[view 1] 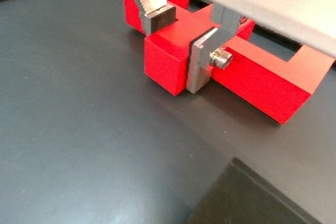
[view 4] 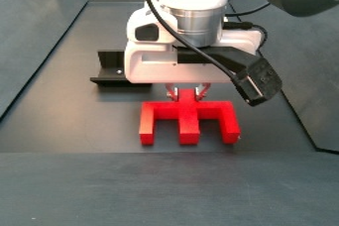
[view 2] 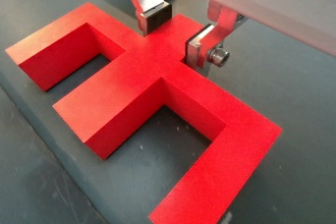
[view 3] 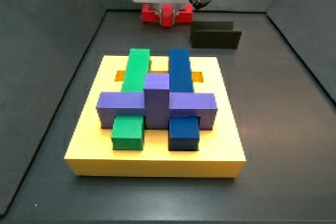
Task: Pick up the red object. Move up. Place the red object on the fixture. Regrasp the red object. Move to above the board. Insert the red object.
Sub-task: Pick up the red object.
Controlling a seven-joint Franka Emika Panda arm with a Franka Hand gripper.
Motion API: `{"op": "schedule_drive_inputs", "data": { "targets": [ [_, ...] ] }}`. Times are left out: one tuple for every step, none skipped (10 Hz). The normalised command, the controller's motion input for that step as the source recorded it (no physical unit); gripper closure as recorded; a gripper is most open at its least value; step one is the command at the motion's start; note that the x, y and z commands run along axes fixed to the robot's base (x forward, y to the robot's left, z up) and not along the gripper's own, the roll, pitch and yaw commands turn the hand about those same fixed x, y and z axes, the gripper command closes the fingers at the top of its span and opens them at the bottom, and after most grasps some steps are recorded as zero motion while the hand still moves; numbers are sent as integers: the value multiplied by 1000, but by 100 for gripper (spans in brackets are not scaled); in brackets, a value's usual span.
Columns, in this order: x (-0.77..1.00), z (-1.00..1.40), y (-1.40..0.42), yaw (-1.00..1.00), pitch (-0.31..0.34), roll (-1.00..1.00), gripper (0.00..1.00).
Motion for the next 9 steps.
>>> {"op": "schedule_drive_inputs", "data": {
  "targets": [
    [0,0,0,0,0,0,100],
    [0,0,0,0,0,0,100],
    [0,0,0,0,0,0,100],
    [0,0,0,0,0,0,100],
    [0,0,0,0,0,0,100],
    [0,0,0,0,0,0,100],
    [0,0,0,0,0,0,100],
    [0,0,0,0,0,0,100],
    [0,0,0,0,0,0,100]
  ]
}}
